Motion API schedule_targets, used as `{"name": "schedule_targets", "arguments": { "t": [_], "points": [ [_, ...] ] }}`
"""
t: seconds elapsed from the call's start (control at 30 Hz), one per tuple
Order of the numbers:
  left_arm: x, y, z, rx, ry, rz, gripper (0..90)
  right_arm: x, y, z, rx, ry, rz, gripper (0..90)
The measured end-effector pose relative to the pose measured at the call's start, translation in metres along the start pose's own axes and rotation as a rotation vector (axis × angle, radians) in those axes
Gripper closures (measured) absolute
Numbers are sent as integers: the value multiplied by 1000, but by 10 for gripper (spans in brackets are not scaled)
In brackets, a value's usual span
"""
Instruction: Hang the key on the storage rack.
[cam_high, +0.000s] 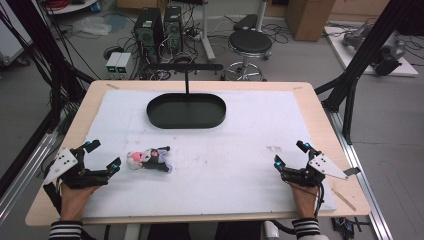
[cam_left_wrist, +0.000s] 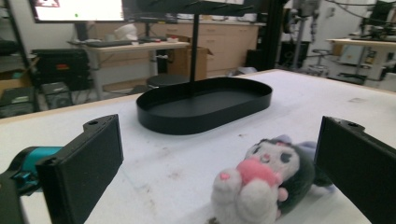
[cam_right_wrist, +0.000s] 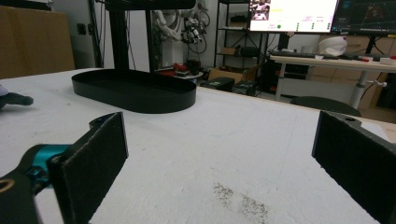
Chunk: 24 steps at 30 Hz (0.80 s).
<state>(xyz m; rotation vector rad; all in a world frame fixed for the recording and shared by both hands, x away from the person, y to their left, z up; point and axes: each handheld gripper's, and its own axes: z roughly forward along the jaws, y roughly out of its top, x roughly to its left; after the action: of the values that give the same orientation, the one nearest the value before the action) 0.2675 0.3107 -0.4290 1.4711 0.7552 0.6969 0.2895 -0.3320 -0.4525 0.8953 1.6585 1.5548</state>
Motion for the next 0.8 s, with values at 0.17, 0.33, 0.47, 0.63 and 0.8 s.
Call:
{"name": "schedule_targets", "arguments": {
  "t": [0.17, 0.33, 0.47, 0.63, 0.8],
  "points": [
    [6, 18, 5, 28, -80, -15, 17, 0, 0, 0, 0, 0, 1, 26],
    [12, 40, 13, 85, -174, 35, 17, 0, 0, 0, -2, -1, 4, 26],
    [17, 52, 20, 132, -219, 61, 17, 0, 0, 0, -2, 1, -1, 26],
    [24, 64, 28, 189, -240, 90, 17, 0, 0, 0, -2, -1, -5, 26],
    [27, 77, 39, 290, -274, 134, 17, 0, 0, 0, -3, 1, -2, 26]
  ]
}}
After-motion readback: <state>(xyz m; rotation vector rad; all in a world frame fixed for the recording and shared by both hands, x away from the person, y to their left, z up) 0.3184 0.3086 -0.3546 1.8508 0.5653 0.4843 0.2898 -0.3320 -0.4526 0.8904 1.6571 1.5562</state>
